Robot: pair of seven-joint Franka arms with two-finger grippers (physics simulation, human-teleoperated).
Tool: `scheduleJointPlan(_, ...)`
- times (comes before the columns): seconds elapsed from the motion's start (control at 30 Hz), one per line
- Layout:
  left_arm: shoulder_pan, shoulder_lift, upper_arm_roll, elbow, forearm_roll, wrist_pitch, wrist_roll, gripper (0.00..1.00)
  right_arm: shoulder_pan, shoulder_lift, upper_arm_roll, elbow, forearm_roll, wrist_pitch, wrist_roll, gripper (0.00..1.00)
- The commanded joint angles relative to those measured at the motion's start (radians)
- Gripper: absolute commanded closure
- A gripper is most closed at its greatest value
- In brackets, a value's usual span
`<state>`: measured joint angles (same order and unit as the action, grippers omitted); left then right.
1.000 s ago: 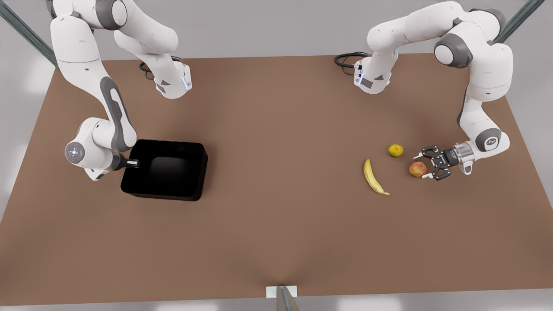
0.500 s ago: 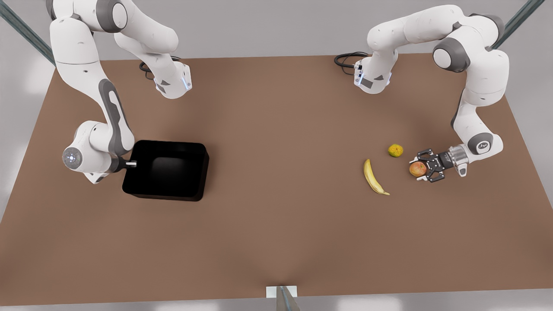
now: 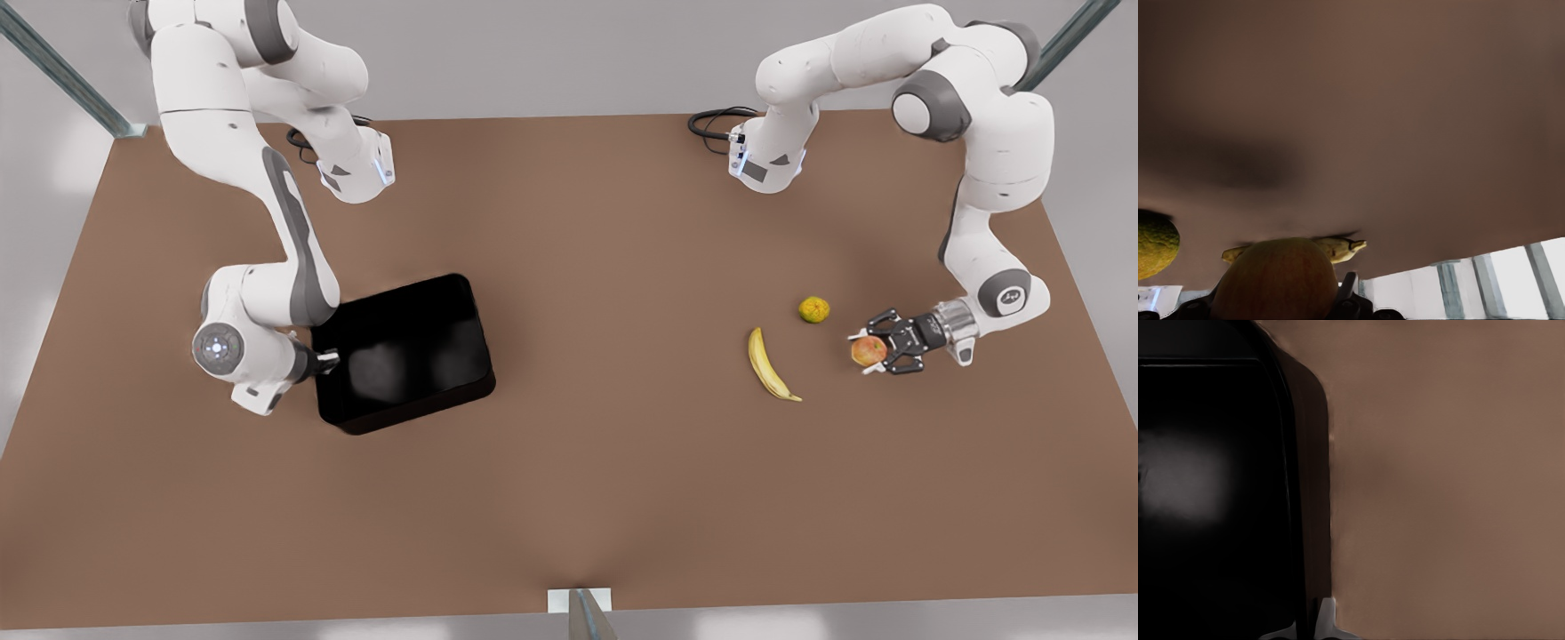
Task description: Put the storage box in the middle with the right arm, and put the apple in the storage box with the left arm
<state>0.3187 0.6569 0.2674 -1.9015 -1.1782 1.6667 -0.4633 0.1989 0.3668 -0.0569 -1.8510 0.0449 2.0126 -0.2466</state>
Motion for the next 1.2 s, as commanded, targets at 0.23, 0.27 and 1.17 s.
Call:
scheduleJointPlan(0.23,-0.079,-0.151,-0.071,0.199,0.176,-0.091,-0.443,0.62,0.185,0.331,0.123,0.421,0.093,0.021,0.015,0.79)
scheduleJointPlan(0.27,-0.098,-0.175,-0.112,0.219,0.209,-0.078,-0.52,0.62,0.195,0.354,0.123,0.443,0.093,0.032,0.015,0.79)
scheduleJointPlan(1.17,-0.747,0.035,-0.685,0.552,0.729,0.711,-1.904,0.0,-0.116,-0.101,0.012,0.48,-0.154,-0.603,0.004,0.0)
